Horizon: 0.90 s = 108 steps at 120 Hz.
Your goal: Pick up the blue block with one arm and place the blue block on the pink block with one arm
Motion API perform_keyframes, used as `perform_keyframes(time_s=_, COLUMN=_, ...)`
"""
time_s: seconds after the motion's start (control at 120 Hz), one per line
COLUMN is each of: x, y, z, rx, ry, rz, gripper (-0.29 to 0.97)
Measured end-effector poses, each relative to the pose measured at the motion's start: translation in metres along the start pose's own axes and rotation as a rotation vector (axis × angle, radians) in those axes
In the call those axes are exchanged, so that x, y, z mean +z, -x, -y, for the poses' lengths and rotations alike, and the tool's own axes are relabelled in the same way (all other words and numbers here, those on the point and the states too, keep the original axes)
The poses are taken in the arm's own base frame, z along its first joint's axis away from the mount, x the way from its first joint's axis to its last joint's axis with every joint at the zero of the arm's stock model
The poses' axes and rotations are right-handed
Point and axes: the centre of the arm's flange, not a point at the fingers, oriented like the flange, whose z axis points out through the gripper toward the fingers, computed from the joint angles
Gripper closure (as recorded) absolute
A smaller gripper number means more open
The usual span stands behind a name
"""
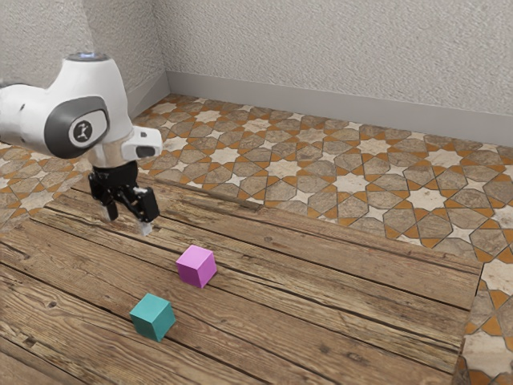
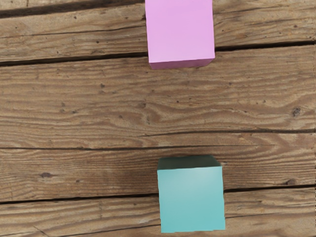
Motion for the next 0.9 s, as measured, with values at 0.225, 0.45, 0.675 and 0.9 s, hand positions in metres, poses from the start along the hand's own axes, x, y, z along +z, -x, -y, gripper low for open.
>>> perform_keyframes(time_s=0.225, x=0.07, y=0.0, z=0.001, rx=-0.002, ry=0.026, rz=0.089, gripper=0.0)
perform_keyframes(time_s=0.45, x=0.138, y=0.025, z=-0.005, rx=-0.009, ry=0.034, rz=0.073, gripper=0.0)
perform_keyframes(time_s=0.675, x=0.16, y=0.021, z=-0.016, rx=0.003, ry=0.038, rz=-0.01, gripper=0.0)
perform_keyframes(time_s=0.9, x=0.183, y=0.021, z=-0.018, rx=-0.006, ry=0.048, rz=-0.019, gripper=0.0)
